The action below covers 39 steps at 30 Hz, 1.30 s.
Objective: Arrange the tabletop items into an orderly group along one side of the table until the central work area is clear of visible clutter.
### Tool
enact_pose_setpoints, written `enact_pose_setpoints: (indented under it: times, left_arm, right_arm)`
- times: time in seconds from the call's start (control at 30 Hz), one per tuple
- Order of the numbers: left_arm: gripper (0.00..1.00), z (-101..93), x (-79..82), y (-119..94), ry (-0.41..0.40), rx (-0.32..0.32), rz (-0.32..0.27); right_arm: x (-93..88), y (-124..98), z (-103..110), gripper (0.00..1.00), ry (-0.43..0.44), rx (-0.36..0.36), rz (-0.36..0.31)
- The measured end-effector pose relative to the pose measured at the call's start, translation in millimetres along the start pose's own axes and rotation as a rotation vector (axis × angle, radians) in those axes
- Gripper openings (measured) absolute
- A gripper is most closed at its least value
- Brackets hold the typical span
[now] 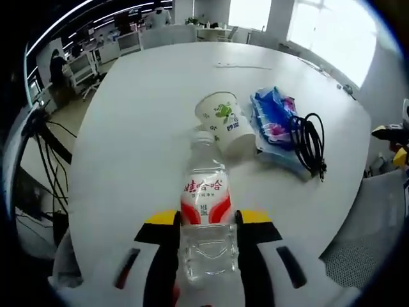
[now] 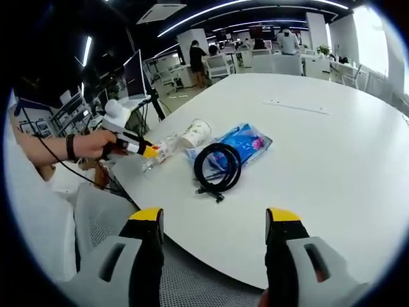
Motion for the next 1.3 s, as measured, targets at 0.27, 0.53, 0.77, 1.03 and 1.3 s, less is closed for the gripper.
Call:
enact_pose_setpoints:
  times: [0.27, 0.53, 0.77, 1.03, 1.3]
  left_arm:
    - [0.44, -2.4, 6.6, 11, -0.023, -0.033, 0.034]
    - [0.43, 4.3, 13.1, 22, -0.034, -0.03, 0.054]
    - [0.43, 8.4, 16.4, 28, -0.042, -0.04, 0.077]
    - [0.44, 8.6, 18.3, 32, -0.033, -0.054, 0.122]
    - [0.44, 4.5, 14.7, 38, -0.03, -0.063, 0.155]
  right_arm:
    - [-0.8, -1, -2, 0.64, 0.003, -0.004, 0.003]
    - [-3.2, -2, -5, 0.64, 0.013, -0.01, 0.007]
    - [-6.9, -4, -9, 0.64, 0.022, -0.016, 0.014]
    - [-8.4, -3, -11, 0.64, 0.026, -0.016, 0.02]
    - [-8.2, -3, -12, 0.64, 0.023, -0.015, 0.023]
Point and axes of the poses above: the point that each gripper's makers call its tool centre point, and the gripper's own axes: y roughly forward along the fingers, z roughly to its left, x roughly out of its top, the point moved 2 cm from there along -y, roughly backward along the fingers, and after that the axes turned 11 degrees about -x, right-handed, at the moved point
